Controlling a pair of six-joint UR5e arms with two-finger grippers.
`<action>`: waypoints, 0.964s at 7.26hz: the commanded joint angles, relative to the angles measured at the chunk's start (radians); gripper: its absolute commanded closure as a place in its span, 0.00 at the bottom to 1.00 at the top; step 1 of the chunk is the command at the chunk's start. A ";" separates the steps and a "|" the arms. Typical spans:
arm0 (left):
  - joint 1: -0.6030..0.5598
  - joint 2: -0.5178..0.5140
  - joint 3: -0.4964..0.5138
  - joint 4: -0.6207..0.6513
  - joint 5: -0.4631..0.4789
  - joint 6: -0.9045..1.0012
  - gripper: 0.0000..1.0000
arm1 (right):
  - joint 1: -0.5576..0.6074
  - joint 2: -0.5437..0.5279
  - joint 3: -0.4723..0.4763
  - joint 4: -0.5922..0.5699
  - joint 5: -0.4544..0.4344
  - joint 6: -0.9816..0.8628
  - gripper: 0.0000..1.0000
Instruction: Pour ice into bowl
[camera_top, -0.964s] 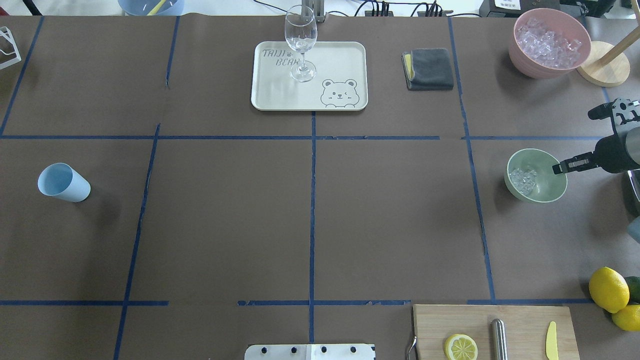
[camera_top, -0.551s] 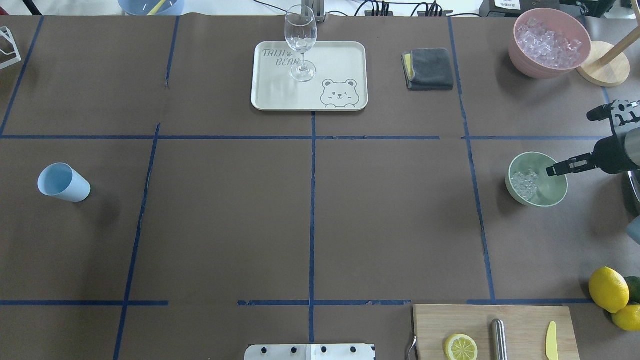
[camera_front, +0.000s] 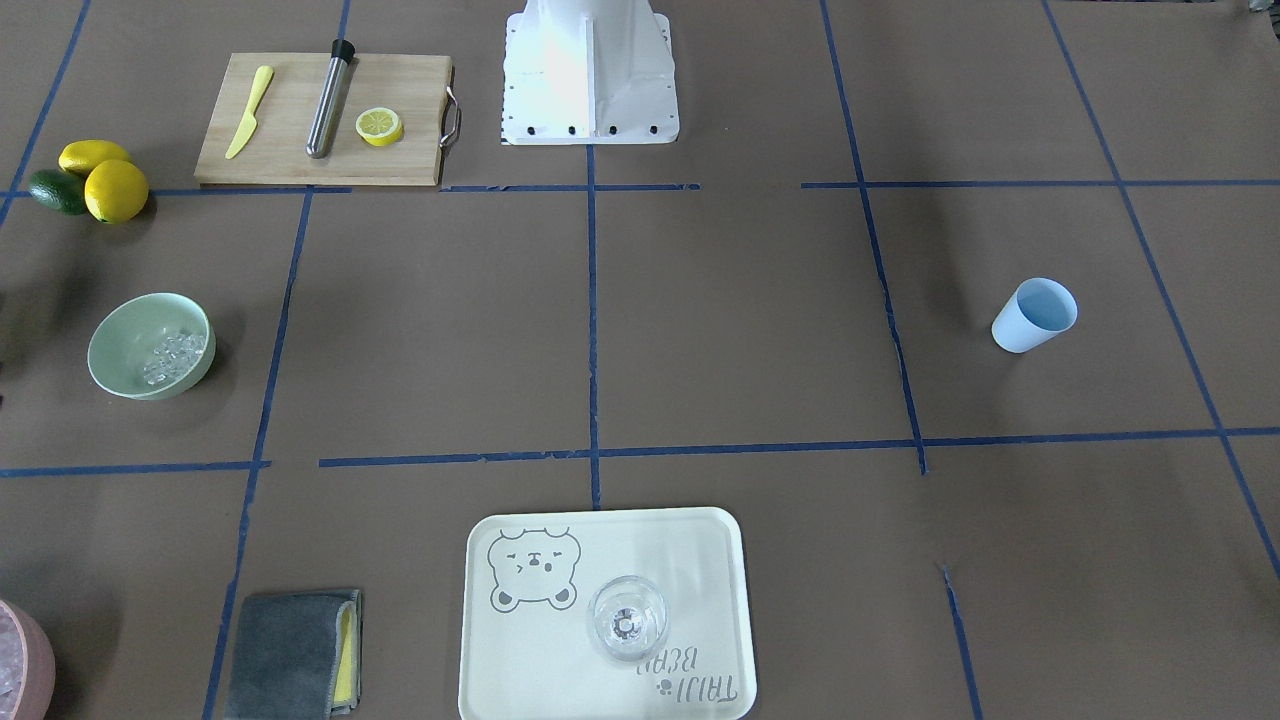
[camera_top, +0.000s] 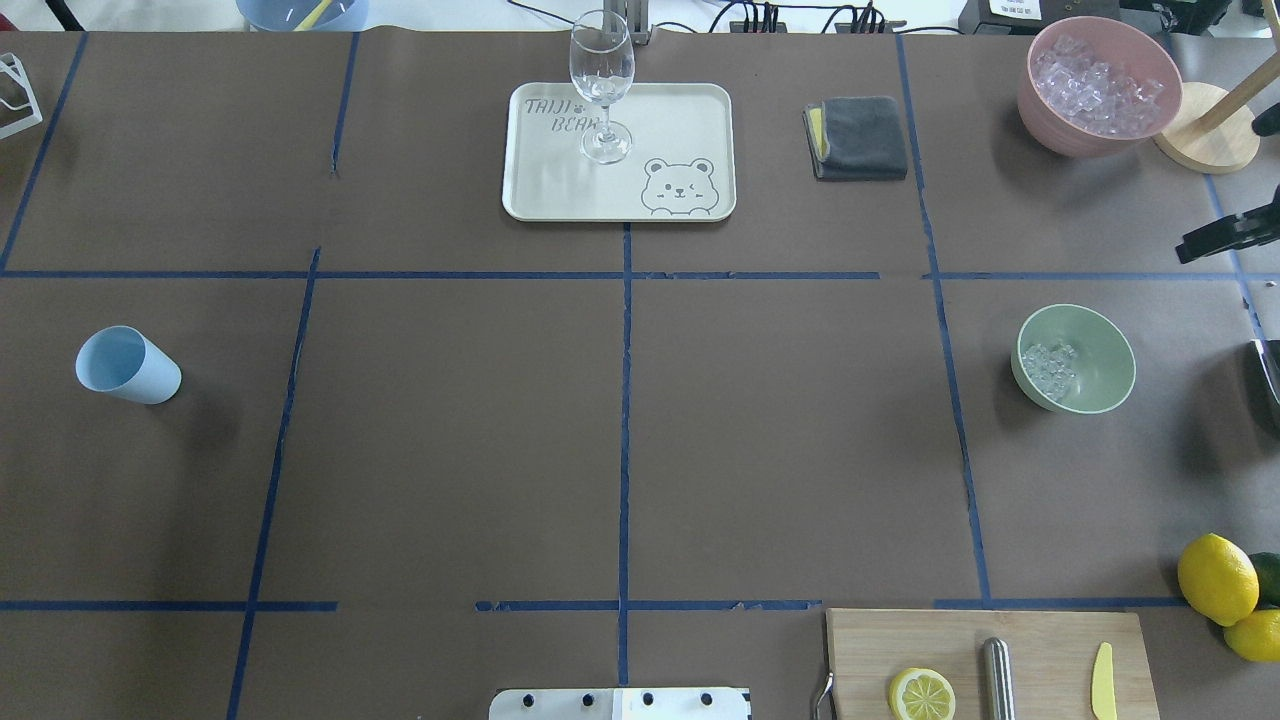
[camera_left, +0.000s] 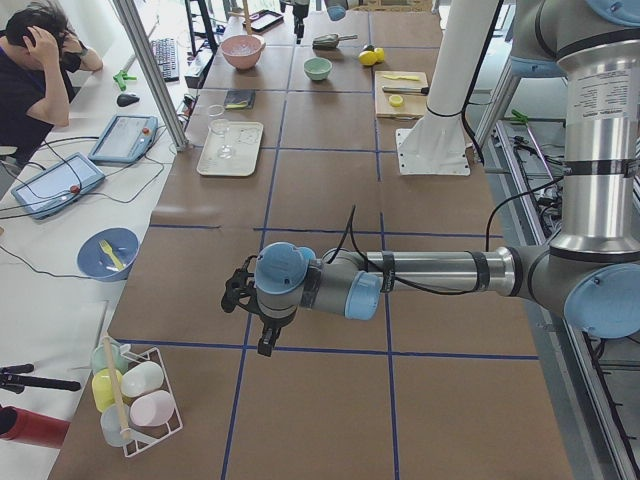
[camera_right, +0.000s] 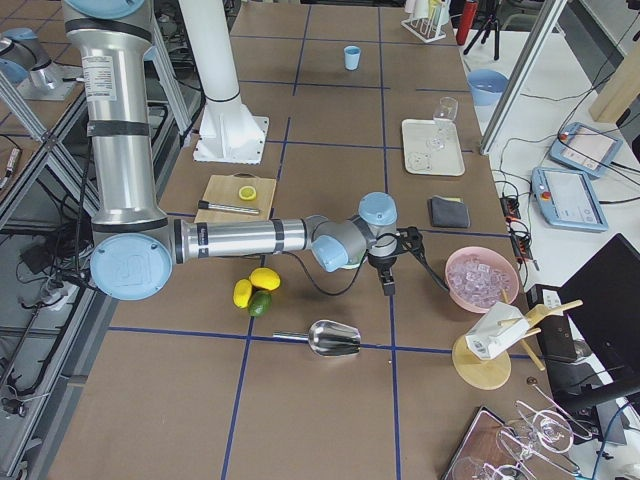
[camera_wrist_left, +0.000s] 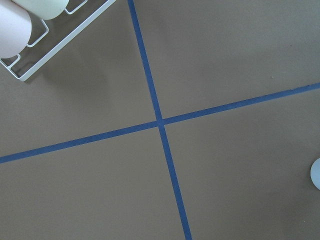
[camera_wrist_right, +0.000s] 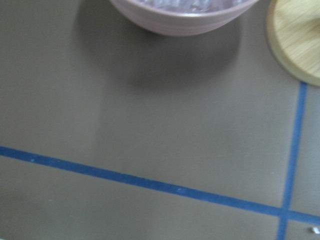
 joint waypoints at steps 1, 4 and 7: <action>0.000 0.024 -0.015 0.001 -0.001 0.000 0.00 | 0.240 0.065 0.011 -0.309 0.067 -0.274 0.00; 0.104 0.058 -0.096 0.039 0.003 -0.011 0.00 | 0.266 -0.083 0.002 -0.265 0.133 -0.282 0.00; 0.103 0.098 -0.156 0.160 0.010 -0.005 0.00 | 0.264 -0.116 -0.004 -0.246 0.133 -0.274 0.00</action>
